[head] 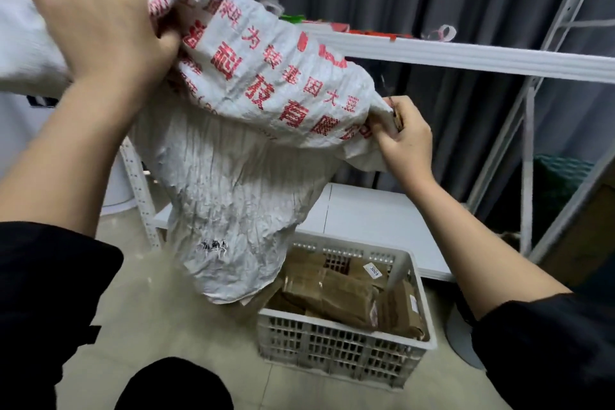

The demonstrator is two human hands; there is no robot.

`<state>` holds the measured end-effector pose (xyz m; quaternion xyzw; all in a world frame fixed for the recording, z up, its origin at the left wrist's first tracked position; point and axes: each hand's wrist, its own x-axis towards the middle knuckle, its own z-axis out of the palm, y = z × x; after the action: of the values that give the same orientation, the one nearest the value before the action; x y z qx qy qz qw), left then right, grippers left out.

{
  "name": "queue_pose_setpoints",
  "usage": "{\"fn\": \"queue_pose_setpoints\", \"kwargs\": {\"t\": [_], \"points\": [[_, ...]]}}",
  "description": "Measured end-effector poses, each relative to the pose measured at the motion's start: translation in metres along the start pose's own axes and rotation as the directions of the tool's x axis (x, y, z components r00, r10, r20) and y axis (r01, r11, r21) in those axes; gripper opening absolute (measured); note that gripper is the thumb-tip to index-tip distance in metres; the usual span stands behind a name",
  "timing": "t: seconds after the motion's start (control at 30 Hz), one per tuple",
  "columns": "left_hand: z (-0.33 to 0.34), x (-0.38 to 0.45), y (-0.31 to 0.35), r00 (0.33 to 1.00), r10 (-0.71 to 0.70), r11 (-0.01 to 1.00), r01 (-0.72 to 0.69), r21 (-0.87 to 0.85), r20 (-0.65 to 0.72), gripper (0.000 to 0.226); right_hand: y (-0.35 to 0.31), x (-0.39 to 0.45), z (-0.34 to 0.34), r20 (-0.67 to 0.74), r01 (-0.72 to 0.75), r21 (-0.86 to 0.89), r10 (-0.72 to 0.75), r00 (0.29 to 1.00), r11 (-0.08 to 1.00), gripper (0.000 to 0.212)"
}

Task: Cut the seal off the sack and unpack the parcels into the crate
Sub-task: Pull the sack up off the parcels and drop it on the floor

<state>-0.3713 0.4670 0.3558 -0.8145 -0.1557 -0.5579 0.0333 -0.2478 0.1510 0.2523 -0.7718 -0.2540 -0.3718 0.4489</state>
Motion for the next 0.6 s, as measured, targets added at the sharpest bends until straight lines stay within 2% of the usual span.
{"fn": "queue_pose_setpoints", "kwargs": {"t": [0.13,0.33,0.5,0.6], "points": [[0.003,-0.023,-0.013,0.998,0.025,0.987,-0.034,0.16,0.059,0.037,0.002,-0.014,0.025,0.047,0.036,-0.115,-0.031,0.998,0.993,0.018],[0.029,-0.054,-0.02,0.985,0.024,0.992,-0.045,0.121,0.171,0.038,0.011,-0.019,0.024,0.015,0.02,-0.173,-0.017,1.0,0.985,0.022],[0.041,-0.062,-0.008,0.991,0.015,0.994,-0.029,0.104,0.135,0.038,0.016,-0.015,0.009,-0.024,0.05,-0.237,-0.057,0.998,0.97,0.021],[0.05,-0.069,-0.008,0.992,0.077,0.993,-0.085,0.081,0.102,0.035,0.023,-0.017,0.0,-0.029,0.069,-0.282,-0.08,0.996,0.957,0.022]]}}
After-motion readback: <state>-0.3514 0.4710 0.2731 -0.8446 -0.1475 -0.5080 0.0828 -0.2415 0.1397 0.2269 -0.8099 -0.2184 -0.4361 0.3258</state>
